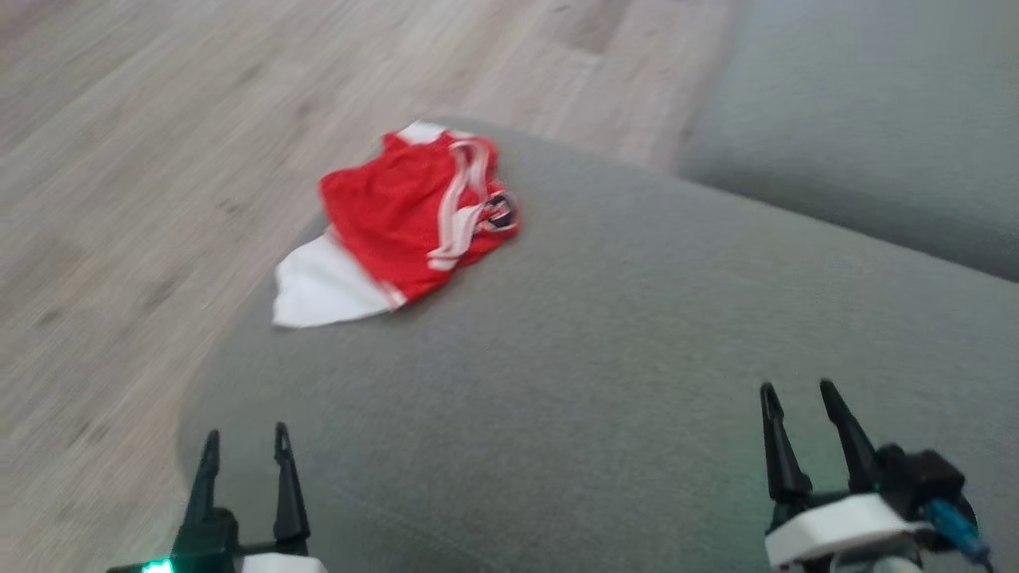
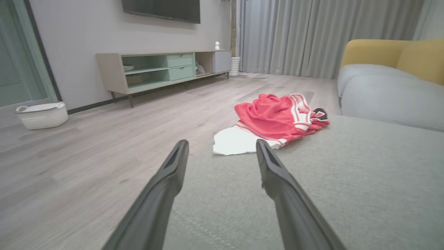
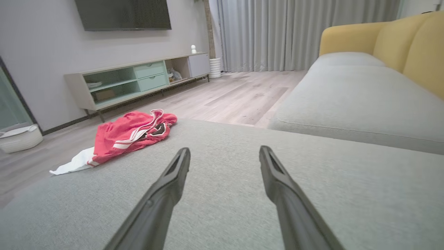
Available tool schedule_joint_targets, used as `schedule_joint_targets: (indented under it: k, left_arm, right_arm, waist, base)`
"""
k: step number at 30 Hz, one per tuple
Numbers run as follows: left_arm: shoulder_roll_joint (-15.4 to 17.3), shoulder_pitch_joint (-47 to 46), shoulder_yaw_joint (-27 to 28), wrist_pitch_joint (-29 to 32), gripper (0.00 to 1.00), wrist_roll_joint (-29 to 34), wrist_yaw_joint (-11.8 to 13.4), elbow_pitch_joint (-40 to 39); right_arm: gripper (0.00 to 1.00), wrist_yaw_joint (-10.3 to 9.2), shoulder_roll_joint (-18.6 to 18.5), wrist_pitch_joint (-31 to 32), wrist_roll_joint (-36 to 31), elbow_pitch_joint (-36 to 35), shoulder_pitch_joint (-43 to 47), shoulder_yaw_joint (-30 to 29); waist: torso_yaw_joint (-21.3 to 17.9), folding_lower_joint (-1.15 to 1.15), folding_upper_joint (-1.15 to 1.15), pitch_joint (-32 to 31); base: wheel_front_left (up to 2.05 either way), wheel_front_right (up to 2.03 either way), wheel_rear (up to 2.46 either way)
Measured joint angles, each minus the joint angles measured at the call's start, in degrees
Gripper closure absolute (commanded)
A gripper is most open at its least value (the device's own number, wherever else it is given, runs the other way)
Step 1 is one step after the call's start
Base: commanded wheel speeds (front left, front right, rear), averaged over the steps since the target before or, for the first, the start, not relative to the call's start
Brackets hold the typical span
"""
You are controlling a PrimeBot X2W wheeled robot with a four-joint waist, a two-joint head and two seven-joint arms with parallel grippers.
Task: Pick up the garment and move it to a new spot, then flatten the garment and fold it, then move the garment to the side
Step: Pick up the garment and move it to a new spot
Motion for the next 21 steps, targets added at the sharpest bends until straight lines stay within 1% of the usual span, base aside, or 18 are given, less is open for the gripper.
schedule_joint_targets:
  k: [3, 6, 8, 11, 16, 19, 21]
  left_arm:
    - [0.02, -0.26, 0.43, 0.00, 0.00, 0.22, 0.04, -0.97]
    - [0.64, -2.78, 0.42, 0.00, 0.00, 1.67, -0.12, -0.97]
    - [0.75, -6.60, -0.09, 0.00, 0.00, 2.29, -1.00, -0.77]
    - [0.51, -15.13, -1.04, -0.01, 0.00, 2.88, -2.15, 0.55]
    - [-1.00, -30.01, -3.85, -0.01, 0.00, 2.71, -4.57, 7.21]
    - [-2.05, -37.12, -4.75, -0.02, 0.00, 1.51, -5.65, 13.90]
    - [-2.34, -41.29, -5.54, -0.01, 0.00, 0.18, -5.92, 19.70]
  right_arm:
    - [0.00, 0.00, -0.52, 0.00, -0.01, 0.03, -1.65, 0.31]
    - [0.00, 0.00, -2.52, 0.00, -0.11, 0.02, -1.37, -0.25]
    - [0.00, 0.00, -4.55, -0.01, -0.49, -0.59, -1.41, -0.60]
    - [0.00, 0.00, -8.62, -0.01, -1.26, -1.57, -2.27, -0.27]
    - [0.00, 0.00, -15.99, -0.02, -1.27, -3.21, -7.35, -0.42]
    - [0.00, 0.00, -19.47, -0.07, -1.26, -4.49, -10.31, -0.94]
    - [0.00, 0.00, -21.25, -0.07, -1.26, -5.16, -11.59, -1.22]
  waist:
    - [1.77, 0.01, 0.00, 2.06]
    - [3.00, 0.01, 0.00, 4.14]
    - [3.46, 0.00, 0.00, 6.13]
    - [3.51, 0.02, 0.00, 10.02]
    - [2.43, 0.02, 0.00, 17.56]
    - [1.37, 0.03, 0.00, 22.12]
    - [0.52, 0.03, 0.00, 25.02]
  base:
    - [0.00, 0.00, 0.00]
    - [0.00, 0.00, 0.00]
    - [0.00, 0.00, 0.00]
    - [0.00, 0.00, 0.00]
    - [0.00, 0.00, 0.00]
    - [0.00, 0.00, 0.00]
    - [0.00, 0.00, 0.00]
